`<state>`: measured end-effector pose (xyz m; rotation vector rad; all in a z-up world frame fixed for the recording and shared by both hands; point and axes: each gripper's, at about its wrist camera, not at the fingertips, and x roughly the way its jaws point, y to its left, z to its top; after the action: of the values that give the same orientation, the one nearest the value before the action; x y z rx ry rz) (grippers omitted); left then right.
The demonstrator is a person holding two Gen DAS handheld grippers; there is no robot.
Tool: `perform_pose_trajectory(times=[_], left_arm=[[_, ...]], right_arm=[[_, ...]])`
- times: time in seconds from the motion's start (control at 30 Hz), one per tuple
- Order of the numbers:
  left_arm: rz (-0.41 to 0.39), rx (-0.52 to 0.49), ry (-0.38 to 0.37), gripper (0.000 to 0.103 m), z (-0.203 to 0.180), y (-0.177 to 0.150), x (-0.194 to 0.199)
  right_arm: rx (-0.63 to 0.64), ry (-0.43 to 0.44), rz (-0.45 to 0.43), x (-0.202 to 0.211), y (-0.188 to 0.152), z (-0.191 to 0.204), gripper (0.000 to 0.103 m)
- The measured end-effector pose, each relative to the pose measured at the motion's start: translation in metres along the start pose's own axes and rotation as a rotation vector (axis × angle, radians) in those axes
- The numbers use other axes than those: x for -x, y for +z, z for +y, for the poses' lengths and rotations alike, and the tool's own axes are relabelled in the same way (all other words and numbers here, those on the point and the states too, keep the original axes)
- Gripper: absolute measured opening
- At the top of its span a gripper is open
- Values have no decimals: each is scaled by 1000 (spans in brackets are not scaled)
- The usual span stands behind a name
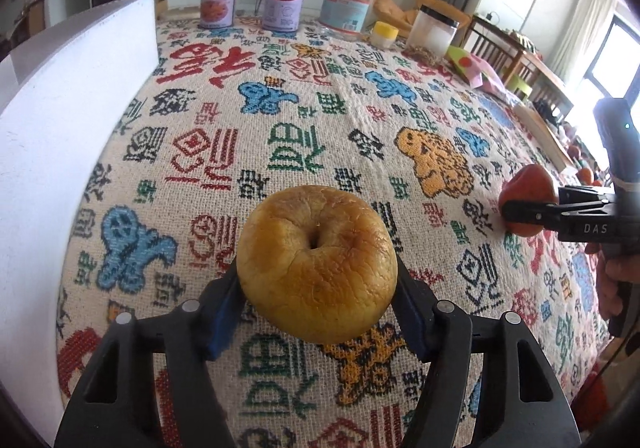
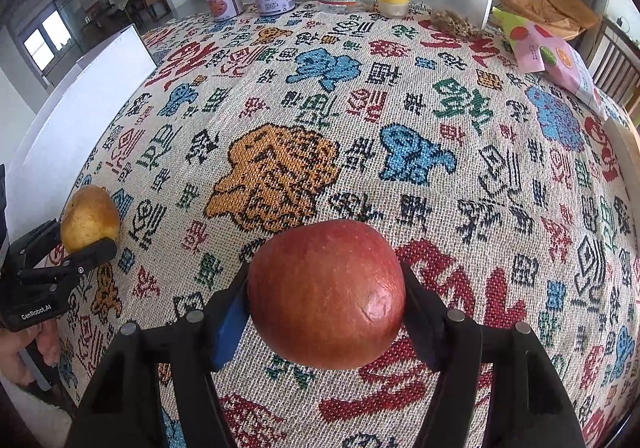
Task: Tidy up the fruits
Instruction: 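Lift the pear with the left gripper while the right lifts the apple toward the box, then lower the pear and apple into the box and open both grippers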
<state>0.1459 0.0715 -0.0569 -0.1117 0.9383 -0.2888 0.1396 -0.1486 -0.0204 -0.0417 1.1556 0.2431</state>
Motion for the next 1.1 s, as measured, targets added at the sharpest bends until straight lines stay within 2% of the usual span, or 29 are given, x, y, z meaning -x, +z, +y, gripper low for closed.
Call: perform_pose_trajectory(times=[0.07, 0.2, 0.27, 0.33, 0.43, 0.5, 0.57, 0.67, 0.73, 0.8, 0.97, 1.03, 1.1], left_arm=[[-29, 45, -52, 68, 3, -1, 23], [-101, 139, -161, 68, 10, 8, 90], [-149, 195, -204, 68, 23, 19, 133], [-209, 247, -215, 68, 44, 31, 175], [-275, 312, -150, 68, 85, 44, 225], [-288, 368, -80, 68, 119, 46, 243], [-276, 446, -7, 68, 155, 43, 247], [-199, 561, 106, 68, 211, 30, 225], [-123, 629, 168, 68, 242, 16, 199], [-45, 700, 214, 68, 270, 4, 172], [106, 754, 270, 69, 306, -15, 128], [136, 779, 260, 69, 311, -18, 121], [106, 757, 262, 71, 309, -16, 124]], right_arm=[[-25, 29, -3, 9, -4, -1, 68], [-65, 168, -63, 42, 0, 16, 68], [-37, 238, -106, 63, 15, 45, 68], [2, 319, -147, 82, 34, 84, 68], [97, 418, -179, 98, 63, 157, 68], [162, 461, -187, 100, 80, 209, 68], [224, 495, -186, 95, 92, 261, 68], [270, 553, -124, 72, 103, 329, 68], [316, 548, -58, 49, 105, 371, 68], [375, 492, -5, 26, 101, 406, 68], [513, 330, 80, -25, 87, 455, 68], [539, 275, 112, -44, 85, 463, 69], [582, 211, 81, -47, 85, 471, 69]])
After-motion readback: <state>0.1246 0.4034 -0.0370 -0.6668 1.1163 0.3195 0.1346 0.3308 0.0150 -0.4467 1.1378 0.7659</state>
